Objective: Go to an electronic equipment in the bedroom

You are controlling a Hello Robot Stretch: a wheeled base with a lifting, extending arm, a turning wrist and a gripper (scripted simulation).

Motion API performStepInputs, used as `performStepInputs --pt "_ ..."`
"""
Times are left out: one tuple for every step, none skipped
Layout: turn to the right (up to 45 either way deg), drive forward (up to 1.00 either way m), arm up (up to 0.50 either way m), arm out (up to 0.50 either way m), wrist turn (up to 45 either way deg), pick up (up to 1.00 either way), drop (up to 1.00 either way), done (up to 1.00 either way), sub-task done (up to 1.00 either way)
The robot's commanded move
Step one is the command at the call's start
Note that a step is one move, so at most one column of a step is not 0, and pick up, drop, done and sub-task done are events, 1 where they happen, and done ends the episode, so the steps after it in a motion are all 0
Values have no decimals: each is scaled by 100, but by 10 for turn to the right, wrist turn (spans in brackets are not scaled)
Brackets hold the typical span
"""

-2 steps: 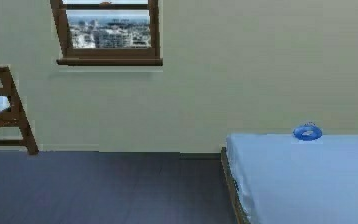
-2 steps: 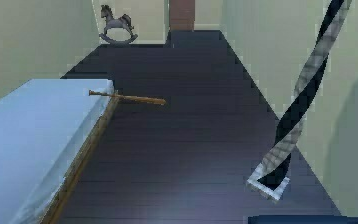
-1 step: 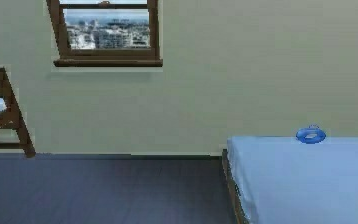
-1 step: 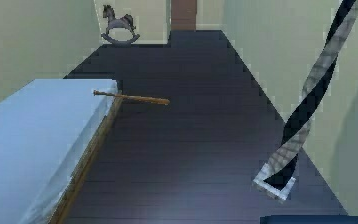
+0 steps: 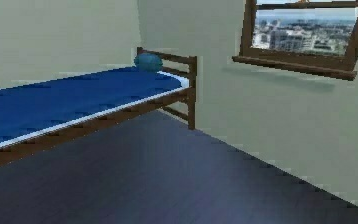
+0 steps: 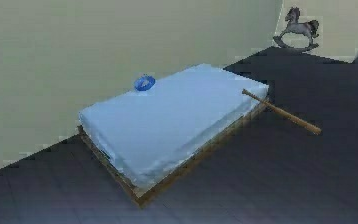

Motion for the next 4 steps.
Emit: performStepInputs --pt "-360 0 0 0 0 0 0 0 0" --pt "0 90 0 0 0 0 0 0 0" --pt "-450 0 0 0 0 0 0 0 0" --pt "-270 0 0 0 0 0 0 0 0"
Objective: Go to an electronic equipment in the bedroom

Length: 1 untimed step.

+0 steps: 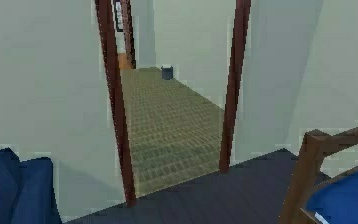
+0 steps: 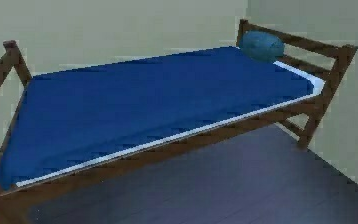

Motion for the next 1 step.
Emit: performStepInputs --pt "0 80 0 0 0 0 0 0 0"
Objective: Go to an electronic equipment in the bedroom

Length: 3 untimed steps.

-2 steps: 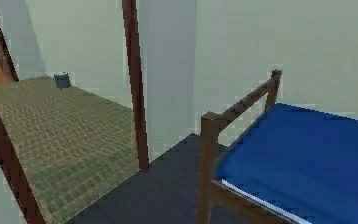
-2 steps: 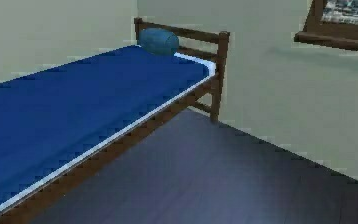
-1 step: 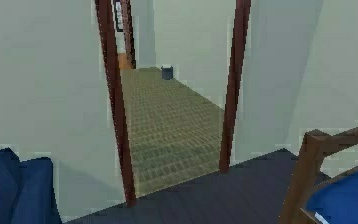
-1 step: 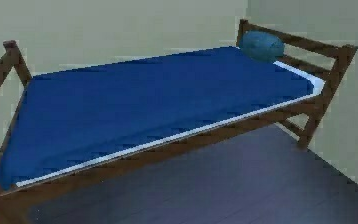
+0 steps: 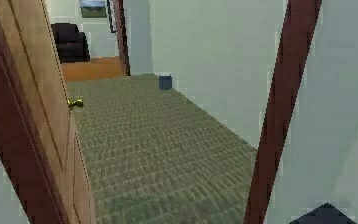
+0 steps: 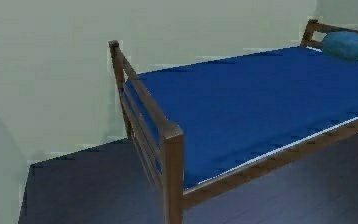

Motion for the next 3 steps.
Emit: performStepInputs --pt "150 0 0 0 0 0 0 0 0" --pt "0 40 0 0 0 0 0 0 0" --pt "-300 0 0 0 0 0 0 0 0"
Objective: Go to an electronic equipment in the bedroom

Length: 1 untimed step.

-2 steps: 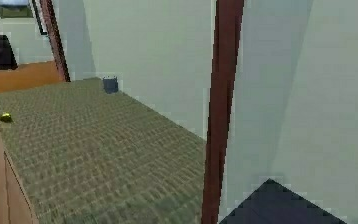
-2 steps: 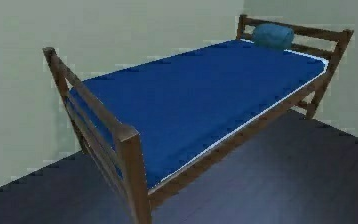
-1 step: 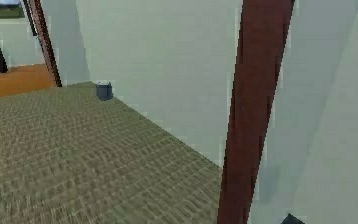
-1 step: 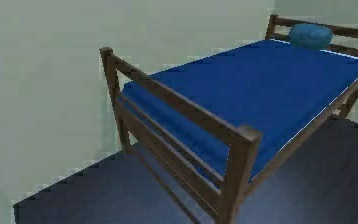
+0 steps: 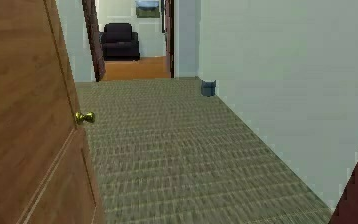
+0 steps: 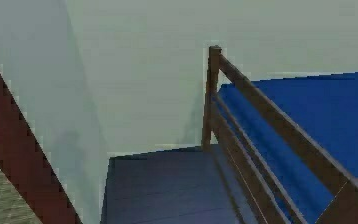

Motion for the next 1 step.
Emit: performStepInputs --pt "0 100 0 0 0 0 0 0 0"
